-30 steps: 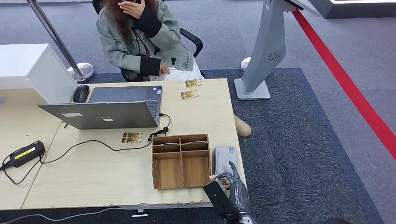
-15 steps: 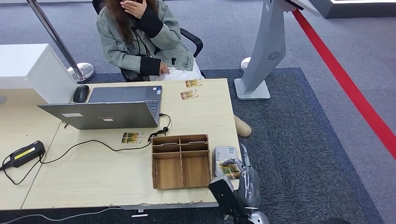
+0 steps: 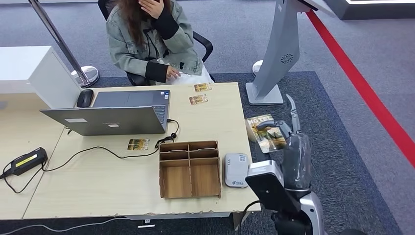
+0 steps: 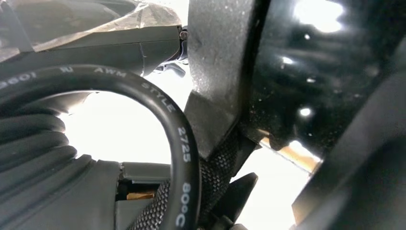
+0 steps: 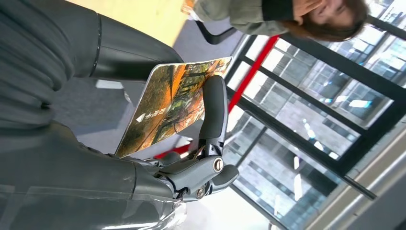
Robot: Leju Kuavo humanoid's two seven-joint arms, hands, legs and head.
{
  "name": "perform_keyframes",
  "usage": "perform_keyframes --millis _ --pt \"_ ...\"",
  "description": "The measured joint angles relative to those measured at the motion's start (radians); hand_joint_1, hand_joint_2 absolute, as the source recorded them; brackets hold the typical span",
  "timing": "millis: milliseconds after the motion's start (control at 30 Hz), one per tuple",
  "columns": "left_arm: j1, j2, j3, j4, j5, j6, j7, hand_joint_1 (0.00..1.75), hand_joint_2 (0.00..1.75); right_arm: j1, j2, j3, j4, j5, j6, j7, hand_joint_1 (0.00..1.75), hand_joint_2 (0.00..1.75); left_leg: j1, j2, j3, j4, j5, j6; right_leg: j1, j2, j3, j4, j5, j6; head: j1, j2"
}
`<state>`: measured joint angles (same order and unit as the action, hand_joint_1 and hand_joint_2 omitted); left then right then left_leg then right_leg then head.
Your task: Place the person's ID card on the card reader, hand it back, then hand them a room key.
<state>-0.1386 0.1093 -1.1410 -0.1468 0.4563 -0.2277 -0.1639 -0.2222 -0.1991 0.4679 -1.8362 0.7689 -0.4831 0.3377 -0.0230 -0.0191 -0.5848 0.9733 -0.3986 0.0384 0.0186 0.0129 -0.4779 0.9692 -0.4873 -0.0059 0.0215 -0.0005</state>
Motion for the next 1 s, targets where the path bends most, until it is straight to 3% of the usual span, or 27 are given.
perform_keyframes --millis 100,267,500,700,1000 --pt "-0.001 -0.002 0.0 0.0 -0.01 0.0 -0.001 0.0 0.0 -0.054 0.003 0.006 0.02 -0.019 0.016 0.014 1.75 1.75 0.0 0.0 -0.001 0.0 0.0 0.0 0.0 0.001 0.0 0.001 0.0 -0.001 0.0 0.0" --pt "-0.007 -0.01 -0.003 -0.001 -0.033 0.006 -0.001 0.0 0.0 -0.225 0.035 0.017 0.14 -0.075 0.03 0.027 1.75 1.75 0.0 0.0 0.0 0.0 0.001 0.0 0.0 0.001 -0.001 0.001 0.001 -0.001 0.0 0.0" --pt "-0.01 -0.016 -0.008 -0.001 -0.056 0.012 -0.001 0.0 0.0 -0.372 0.112 0.076 0.357 -0.062 0.057 0.048 1.75 1.75 0.0 -0.003 -0.001 0.0 0.002 0.0 0.0 -0.002 -0.001 0.002 0.001 -0.001 0.0 0.0" --pt "-0.015 -0.022 -0.01 -0.001 -0.063 0.014 -0.001 0.0 0.0 -0.421 0.192 0.12 0.537 -0.042 0.053 0.048 1.75 1.75 0.0 -0.004 -0.001 0.0 0.002 0.0 0.0 -0.003 -0.001 0.002 0.0 -0.001 0.0 0.0" --pt "-0.017 -0.026 -0.01 -0.001 -0.067 0.017 -0.001 0.0 0.0 -0.451 0.269 0.152 0.704 -0.089 0.044 0.016 1.75 1.75 -0.001 -0.004 -0.001 0.0 0.002 0.0 0.0 -0.003 -0.001 0.002 0.0 -0.001 0.0 0.0"
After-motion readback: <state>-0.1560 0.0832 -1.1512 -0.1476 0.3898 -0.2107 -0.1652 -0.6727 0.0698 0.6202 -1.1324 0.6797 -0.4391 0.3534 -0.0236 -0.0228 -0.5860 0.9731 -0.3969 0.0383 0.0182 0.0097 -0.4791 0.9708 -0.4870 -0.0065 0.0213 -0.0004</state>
